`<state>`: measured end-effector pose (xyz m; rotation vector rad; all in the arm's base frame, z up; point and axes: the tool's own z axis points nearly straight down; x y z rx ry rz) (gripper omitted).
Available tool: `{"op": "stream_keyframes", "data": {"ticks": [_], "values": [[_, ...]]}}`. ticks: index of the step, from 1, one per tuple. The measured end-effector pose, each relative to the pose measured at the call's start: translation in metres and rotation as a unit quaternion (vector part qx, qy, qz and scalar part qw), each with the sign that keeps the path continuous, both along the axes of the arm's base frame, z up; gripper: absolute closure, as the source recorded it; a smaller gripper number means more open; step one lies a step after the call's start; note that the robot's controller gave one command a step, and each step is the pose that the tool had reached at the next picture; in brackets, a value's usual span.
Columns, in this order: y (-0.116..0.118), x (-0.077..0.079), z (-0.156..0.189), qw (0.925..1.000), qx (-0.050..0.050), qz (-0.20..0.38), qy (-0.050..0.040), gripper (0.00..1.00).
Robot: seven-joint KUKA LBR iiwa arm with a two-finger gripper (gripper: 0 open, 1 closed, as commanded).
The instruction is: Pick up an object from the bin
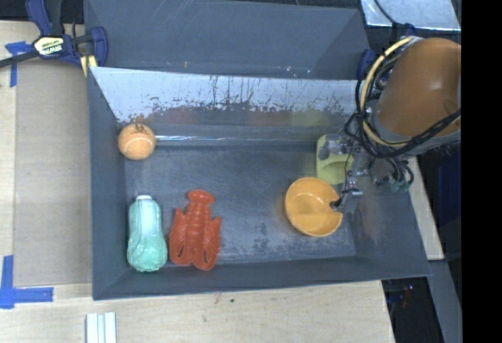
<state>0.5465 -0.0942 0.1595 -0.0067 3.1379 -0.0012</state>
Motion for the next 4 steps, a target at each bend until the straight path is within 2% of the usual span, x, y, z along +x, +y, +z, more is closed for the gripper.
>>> {"op": "stream_keyframes", "data": {"ticks": [1,2,3,4], "values": [[0.0,0.0,0.0,1.0,0.0,0.0,0.0001,0.0],[0.008,-0.026,-0.065,0.9976,0.0,0.07,0.0005,0.0],[0.01,-0.023,-0.07,0.9974,-0.001,0.071,-0.0025,0.0],[0.032,0.016,-0.043,0.9865,-0.002,0.164,-0.0064,0.0]]}}
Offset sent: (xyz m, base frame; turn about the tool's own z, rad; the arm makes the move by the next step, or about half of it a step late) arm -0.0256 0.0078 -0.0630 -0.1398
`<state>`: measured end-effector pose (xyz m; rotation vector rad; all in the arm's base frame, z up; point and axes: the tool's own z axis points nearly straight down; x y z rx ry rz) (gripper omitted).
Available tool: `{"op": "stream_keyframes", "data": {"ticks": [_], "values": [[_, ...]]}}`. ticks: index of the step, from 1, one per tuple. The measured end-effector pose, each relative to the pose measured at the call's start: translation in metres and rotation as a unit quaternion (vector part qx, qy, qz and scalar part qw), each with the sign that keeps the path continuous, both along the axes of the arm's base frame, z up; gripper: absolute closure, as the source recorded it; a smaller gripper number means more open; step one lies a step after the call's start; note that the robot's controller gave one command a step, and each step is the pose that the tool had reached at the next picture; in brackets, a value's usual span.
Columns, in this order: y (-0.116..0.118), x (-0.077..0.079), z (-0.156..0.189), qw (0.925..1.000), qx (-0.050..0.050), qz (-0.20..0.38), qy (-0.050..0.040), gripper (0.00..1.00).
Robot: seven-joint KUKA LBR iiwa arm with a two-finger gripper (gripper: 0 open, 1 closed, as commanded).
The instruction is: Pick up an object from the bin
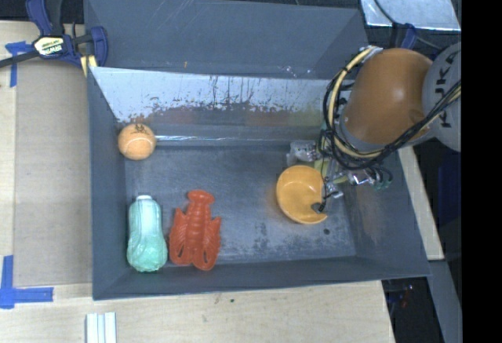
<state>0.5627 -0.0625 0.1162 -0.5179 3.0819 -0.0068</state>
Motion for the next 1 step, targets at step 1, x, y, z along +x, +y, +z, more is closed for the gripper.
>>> {"op": "stream_keyframes", "data": {"ticks": [1], "values": [[-0.0118,-0.0285,-0.0415,0.9956,0.0,-0.094,-0.0004,0.0]]}}
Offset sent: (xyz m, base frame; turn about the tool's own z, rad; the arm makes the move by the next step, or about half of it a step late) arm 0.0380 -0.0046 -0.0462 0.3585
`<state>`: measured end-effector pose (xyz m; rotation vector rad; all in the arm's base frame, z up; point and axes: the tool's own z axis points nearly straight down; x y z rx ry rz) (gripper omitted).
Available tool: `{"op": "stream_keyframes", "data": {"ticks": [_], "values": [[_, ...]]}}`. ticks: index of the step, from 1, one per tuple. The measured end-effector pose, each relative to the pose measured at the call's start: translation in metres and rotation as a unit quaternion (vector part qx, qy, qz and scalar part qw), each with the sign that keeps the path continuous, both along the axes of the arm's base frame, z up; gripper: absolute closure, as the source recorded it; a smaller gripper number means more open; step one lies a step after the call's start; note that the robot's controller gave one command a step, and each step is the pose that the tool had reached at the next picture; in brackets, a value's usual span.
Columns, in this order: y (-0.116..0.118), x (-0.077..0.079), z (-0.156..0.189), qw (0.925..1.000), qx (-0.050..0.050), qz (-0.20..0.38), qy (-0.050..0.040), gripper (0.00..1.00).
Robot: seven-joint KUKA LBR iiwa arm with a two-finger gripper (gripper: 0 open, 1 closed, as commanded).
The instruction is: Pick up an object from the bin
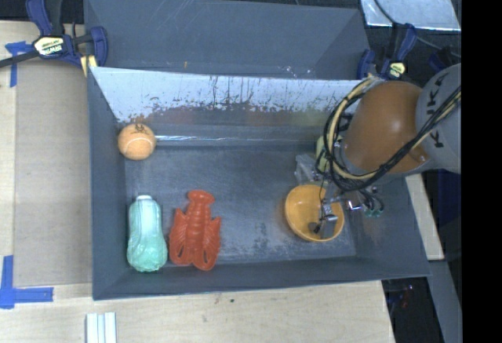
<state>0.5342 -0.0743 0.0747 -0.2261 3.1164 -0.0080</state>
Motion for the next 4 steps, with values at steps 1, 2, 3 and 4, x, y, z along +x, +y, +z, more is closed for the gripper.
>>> {"op": "stream_keyframes", "data": {"ticks": [1,2,3,4], "values": [[0.007,0.069,-0.003,0.9964,0.002,-0.085,-0.0022,1.0],[0.007,0.069,-0.003,0.9964,0.002,-0.085,-0.0021,1.0],[0.017,0.06,0.014,0.9971,0.002,-0.076,-0.0036,1.0],[0.004,0.07,0.091,0.9949,0.002,-0.101,-0.0078,1.0]]}}
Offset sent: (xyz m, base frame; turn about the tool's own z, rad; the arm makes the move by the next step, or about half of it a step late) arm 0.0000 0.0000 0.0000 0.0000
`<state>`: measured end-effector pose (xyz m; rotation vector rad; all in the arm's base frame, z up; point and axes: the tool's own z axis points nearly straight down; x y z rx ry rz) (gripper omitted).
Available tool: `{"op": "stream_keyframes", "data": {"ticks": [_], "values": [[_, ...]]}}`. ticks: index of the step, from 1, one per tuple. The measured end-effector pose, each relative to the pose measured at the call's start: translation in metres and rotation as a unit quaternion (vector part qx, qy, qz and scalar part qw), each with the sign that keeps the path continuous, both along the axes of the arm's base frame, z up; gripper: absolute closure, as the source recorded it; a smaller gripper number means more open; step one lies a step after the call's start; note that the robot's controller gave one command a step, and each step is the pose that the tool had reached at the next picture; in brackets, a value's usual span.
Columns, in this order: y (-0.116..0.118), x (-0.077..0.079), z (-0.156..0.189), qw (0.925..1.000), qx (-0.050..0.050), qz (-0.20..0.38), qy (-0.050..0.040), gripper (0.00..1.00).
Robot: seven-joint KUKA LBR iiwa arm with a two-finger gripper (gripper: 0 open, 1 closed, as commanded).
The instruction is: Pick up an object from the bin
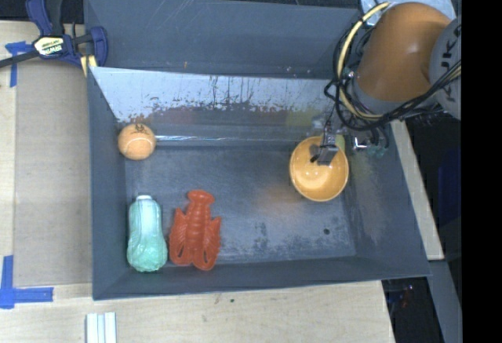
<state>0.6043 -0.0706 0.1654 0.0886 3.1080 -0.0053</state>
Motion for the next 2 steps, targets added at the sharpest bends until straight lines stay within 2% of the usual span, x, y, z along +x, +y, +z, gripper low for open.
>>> {"op": "stream_keyframes", "data": {"ticks": [1,2], "values": [[0.0198,0.0072,0.094,0.9999,0.001,0.017,0.0014,1.0],[0.016,-0.0021,0.1014,0.9999,0.001,0.009,0.0076,1.0]]}}
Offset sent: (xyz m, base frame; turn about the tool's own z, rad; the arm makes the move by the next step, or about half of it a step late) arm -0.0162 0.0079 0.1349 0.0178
